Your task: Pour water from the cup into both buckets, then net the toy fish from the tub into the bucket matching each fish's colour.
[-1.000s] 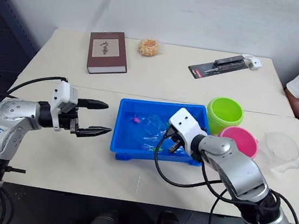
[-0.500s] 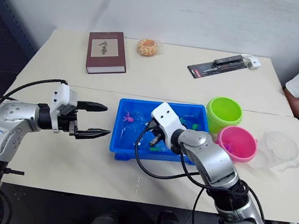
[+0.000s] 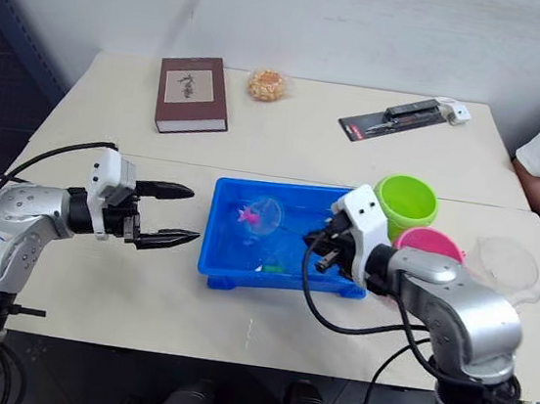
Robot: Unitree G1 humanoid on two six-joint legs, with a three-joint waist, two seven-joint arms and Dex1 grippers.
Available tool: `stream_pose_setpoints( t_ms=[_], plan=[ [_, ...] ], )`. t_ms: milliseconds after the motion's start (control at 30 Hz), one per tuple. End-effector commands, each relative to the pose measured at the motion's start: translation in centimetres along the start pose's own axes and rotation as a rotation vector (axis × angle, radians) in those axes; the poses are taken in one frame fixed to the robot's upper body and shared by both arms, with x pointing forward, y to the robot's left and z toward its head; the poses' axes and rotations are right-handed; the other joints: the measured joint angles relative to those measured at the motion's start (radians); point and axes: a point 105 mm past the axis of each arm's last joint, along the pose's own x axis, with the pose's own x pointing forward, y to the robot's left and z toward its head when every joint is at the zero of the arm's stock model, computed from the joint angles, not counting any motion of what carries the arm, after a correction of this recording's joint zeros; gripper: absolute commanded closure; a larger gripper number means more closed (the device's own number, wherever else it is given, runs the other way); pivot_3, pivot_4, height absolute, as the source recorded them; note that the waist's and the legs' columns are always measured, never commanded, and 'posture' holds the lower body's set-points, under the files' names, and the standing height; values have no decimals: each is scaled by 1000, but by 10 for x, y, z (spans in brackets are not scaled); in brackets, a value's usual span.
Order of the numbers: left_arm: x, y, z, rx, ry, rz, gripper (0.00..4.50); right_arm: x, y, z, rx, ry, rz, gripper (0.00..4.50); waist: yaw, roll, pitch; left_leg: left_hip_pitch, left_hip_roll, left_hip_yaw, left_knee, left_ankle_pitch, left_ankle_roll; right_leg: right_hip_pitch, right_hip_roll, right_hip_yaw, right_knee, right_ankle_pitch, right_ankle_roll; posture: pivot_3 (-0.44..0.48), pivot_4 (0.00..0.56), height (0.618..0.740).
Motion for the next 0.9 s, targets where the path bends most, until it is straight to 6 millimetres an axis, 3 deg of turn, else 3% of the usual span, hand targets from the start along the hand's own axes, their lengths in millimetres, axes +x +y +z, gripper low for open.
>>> stream_pose_setpoints(
  t_ms=[33, 333, 433, 633, 800, 900],
  plan=[
    [1, 1, 22, 50, -95, -1, 11, -21, 10, 3, -13, -29, 54, 4500, 2, 0, 0, 0, 0, 0, 0, 0, 0, 0, 0, 0, 0, 0, 0, 0, 150, 738],
    [23, -16, 39, 10, -177, -144, 11, -53, 4, -14, 65, -85, 6, 4500, 0, 0, 0, 0, 0, 0, 0, 0, 0, 1, 1, 1, 0, 0, 0, 0, 150, 738],
    [33, -21, 44, 1, -202, -202, 11, -79, 8, -11, 52, -148, -18, 4500, 9, 0, 0, 1, 0, 0, 0, 0, 0, 1, 2, 1, 0, 0, 0, 0, 150, 738],
    [48, -28, 47, -17, -223, -286, 11, -126, -4, -11, 84, -211, -208, 4500, 25, 0, 0, 2, -1, 0, 0, 0, 1, 4, 4, 1, -1, 0, 1, 0, 150, 738],
    [56, -30, 49, -13, -238, -334, 11, -162, -6, -20, 80, -193, -348, 4500, 33, 0, 0, 2, -2, 0, 0, 0, 1, 4, 5, 1, -1, 0, 1, 0, 150, 738],
    [60, -30, 50, -17, -247, -344, 11, -184, -23, -32, 26, -159, -532, 4500, 30, 0, 0, 3, -3, 0, 0, 0, 2, 5, 5, 2, -2, 0, 1, 0, 150, 738]
  ],
)
